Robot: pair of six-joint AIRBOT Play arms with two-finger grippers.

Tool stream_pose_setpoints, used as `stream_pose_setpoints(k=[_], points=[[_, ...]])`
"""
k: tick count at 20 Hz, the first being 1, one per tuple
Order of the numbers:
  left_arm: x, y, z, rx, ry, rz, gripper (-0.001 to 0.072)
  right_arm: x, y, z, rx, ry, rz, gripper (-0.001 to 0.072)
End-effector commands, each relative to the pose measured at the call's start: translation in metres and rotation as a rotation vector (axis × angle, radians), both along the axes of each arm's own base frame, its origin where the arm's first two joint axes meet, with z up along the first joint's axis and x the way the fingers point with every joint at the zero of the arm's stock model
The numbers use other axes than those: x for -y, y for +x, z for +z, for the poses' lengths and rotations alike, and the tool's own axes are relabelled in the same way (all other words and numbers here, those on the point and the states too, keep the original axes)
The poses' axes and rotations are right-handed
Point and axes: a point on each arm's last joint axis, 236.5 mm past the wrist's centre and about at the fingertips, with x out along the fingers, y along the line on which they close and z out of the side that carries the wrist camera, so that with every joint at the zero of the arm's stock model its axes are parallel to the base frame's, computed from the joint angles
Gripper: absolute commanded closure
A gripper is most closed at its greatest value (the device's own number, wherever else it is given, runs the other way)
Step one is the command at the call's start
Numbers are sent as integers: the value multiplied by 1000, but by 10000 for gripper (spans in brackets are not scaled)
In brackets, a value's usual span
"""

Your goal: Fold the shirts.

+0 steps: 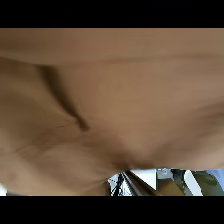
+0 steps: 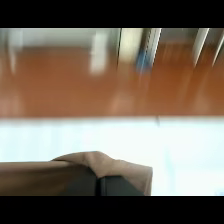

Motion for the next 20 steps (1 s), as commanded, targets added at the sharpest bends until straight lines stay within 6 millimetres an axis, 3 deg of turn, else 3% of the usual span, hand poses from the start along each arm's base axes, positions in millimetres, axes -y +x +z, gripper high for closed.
stream_pose_setpoints(k=[1, 2, 5, 6, 8, 11, 14, 17, 20], points=[[-2, 42, -97, -416, -147, -76, 681, -2, 42, -96, -412, 103, 80, 692], [-1, 63, -121, -480, -210, -104, 681, -1, 62, -128, -523, 131, 101, 692], [-5, 121, -218, -706, -303, -158, 681, 3, 123, -230, -822, 192, 157, 692], [-2, 139, -246, -762, -337, -165, 681, 2, 147, -252, -860, 203, 171, 692], [5, 182, -279, -776, -355, -180, 681, 2, 202, -291, -856, 215, 173, 691], [2, 268, -293, -593, -328, -145, 680, 6, 287, -318, -674, 196, 151, 691], [0, 337, -306, -426, -327, -74, 679, 3, 348, -335, -522, 182, 137, 691], [21, 369, -348, -416, -265, -95, 679, 2, 388, -359, -438, 204, 113, 691], [31, 383, -401, -483, -260, -85, 679, 7, 401, -399, -469, 210, 96, 691]])
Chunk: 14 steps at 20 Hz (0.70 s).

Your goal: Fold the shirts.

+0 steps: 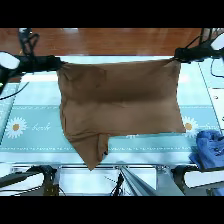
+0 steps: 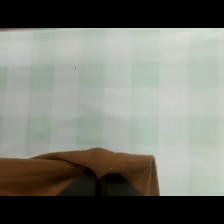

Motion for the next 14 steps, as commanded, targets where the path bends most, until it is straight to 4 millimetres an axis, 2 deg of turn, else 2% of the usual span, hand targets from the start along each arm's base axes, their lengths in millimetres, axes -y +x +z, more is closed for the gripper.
stream_pose_setpoints(k=[1, 3, 5, 8, 9, 11, 14], points=[[7, 26, -56, -16, 34, 18, 678, 4, 27, -42, 14, 5, -28, 691], [8, 22, -81, -82, 31, 8, 679, 4, 20, -67, -58, 15, -24, 691], [15, 11, -83, -131, 22, -30, 679, 4, 6, -72, -119, 12, 0, 691], [31, -40, -80, -339, 3, -169, 680, 14, -45, -68, -313, -47, 55, 691], [27, -55, -88, -425, 15, -157, 680, 16, -58, -71, -368, -54, 63, 691], [15, -77, -111, -546, 82, -149, 680, 16, -72, -80, -439, -44, 71, 691], [13, -88, -138, -651, 76, -132, 679, 13, -86, -103, -531, -29, 95, 691]])
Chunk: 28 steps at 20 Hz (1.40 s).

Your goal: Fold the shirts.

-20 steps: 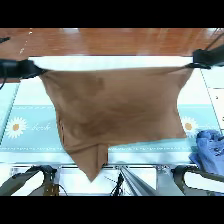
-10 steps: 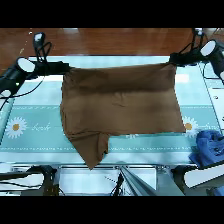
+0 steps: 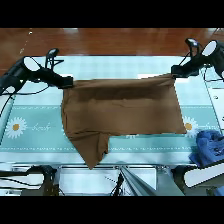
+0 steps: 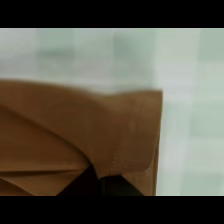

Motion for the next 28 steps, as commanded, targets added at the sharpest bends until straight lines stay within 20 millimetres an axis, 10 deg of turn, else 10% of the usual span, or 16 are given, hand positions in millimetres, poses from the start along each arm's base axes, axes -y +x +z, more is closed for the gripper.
stream_pose_setpoints(k=[1, 4, 6, 7, 13, 16, 21, 28], points=[[-7, -26, -27, -156, 37, 2, 678, -4, -27, -21, -144, 20, 24, 691], [-8, -24, -24, -155, 36, 1, 621, -6, -31, -25, -165, 30, 27, 598], [-12, -29, -13, -187, 32, -13, 346, -2, -41, -17, -189, 30, 58, 354], [-17, -33, -4, -210, 34, -20, 249, 1, -49, -7, -200, 33, 56, 354], [-56, -87, 50, -285, 15, 14, 241, 87, -130, 61, -289, -91, -126, 354], [-68, -147, 33, -339, 0, 51, 241, 96, -170, 53, -261, 42, -231, 260], [-43, -248, -8, -489, -126, 56, 161, 61, -174, 30, -152, 328, -251, 212], [4, -279, -52, -518, -267, 124, 161, 62, -170, 28, -129, 322, -249, 212]])
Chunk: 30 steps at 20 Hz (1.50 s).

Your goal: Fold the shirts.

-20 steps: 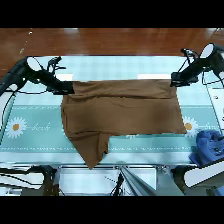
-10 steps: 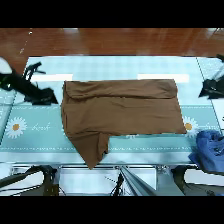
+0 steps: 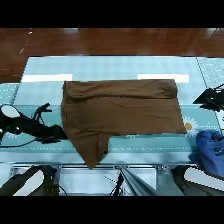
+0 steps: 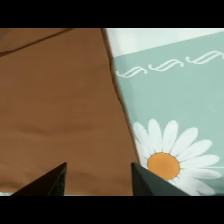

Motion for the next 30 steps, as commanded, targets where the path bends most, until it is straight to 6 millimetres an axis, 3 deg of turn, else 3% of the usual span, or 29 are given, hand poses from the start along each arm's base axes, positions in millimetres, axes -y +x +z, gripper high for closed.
stream_pose_setpoints(k=[1, 3, 6, 7, 9, 10, 13, 14, 16, 18, 23, 26, 28, 29, 30], points=[[21, -6, -24, 25, -26, 62, 161, -2, 3, 0, 21, 17, -4, 213], [24, 3, -36, 47, 11, 114, 162, -4, 5, 1, 32, 24, -9, 212], [20, 33, -48, 111, 87, 258, 195, -6, 9, 4, 48, 38, -14, 213], [18, 43, -50, 127, 103, 313, 301, -7, 9, 4, 48, 42, -13, 213], [18, 50, -50, 145, 108, 336, 635, -7, 8, 3, 42, 37, -10, 213], [19, 49, -50, 149, 108, 325, 677, -2, 4, 1, 28, 15, -5, 212], [21, 39, -50, 122, 102, 289, 677, 29, -27, -22, -96, -126, 15, 227], [22, 37, -50, 121, 98, 272, 678, 31, -39, -31, -132, -116, -2, 227], [23, 35, -50, 118, 95, 258, 677, 16, -58, -51, -167, -4, -48, 223], [23, 36, -50, 119, 95, 259, 677, 4, -74, -70, -189, 60, -64, 153], [23, 36, -50, 121, 95, 261, 677, -1, -72, -99, -157, 56, -136, 157], [20, 43, -50, 146, 103, 279, 677, -26, -81, -113, -206, 132, -130, 159], [20, 53, -49, 174, 97, 315, 677, -44, -82, -122, -232, 144, -83, 177], [21, 57, -47, 182, 90, 333, 677, -51, -79, -125, -230, 136, -54, 234], [21, 60, -46, 190, 87, 342, 677, -57, -71, -127, -210, 119, -33, 364]])
